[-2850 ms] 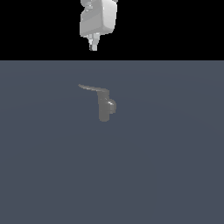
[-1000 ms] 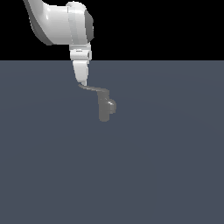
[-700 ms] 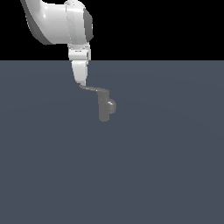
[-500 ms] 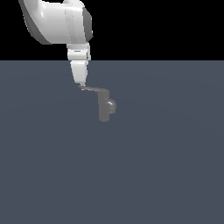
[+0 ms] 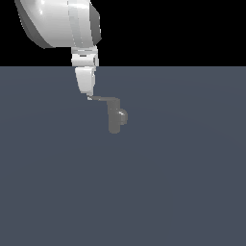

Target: Turn on the faucet by rotating a designated handle.

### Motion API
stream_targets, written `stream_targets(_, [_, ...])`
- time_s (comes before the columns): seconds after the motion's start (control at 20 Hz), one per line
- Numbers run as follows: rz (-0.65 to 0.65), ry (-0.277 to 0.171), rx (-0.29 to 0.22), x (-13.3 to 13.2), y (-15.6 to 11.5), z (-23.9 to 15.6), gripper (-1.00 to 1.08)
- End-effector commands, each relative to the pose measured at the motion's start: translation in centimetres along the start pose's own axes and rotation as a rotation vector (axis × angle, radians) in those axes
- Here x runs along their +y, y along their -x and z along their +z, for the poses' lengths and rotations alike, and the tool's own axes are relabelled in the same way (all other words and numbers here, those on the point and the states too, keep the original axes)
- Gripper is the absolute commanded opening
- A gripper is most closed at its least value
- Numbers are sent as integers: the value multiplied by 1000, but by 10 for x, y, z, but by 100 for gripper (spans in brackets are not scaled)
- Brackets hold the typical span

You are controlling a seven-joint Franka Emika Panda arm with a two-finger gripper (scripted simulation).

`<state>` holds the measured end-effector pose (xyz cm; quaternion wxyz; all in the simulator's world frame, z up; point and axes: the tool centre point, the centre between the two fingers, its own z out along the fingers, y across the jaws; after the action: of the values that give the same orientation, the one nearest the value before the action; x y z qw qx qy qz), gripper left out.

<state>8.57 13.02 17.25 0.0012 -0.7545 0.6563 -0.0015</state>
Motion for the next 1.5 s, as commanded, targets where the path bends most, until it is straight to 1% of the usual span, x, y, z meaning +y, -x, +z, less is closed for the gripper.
stream_targets(0.0, [-3, 4, -1, 8, 3, 0, -100])
stream_targets(0.2, [-3, 4, -1, 19, 5, 0, -100])
stream_targets(0.3, [-2, 0, -1, 15, 5, -1, -100])
stream_targets(1.45, [-2, 3, -1, 79, -36, -1, -100])
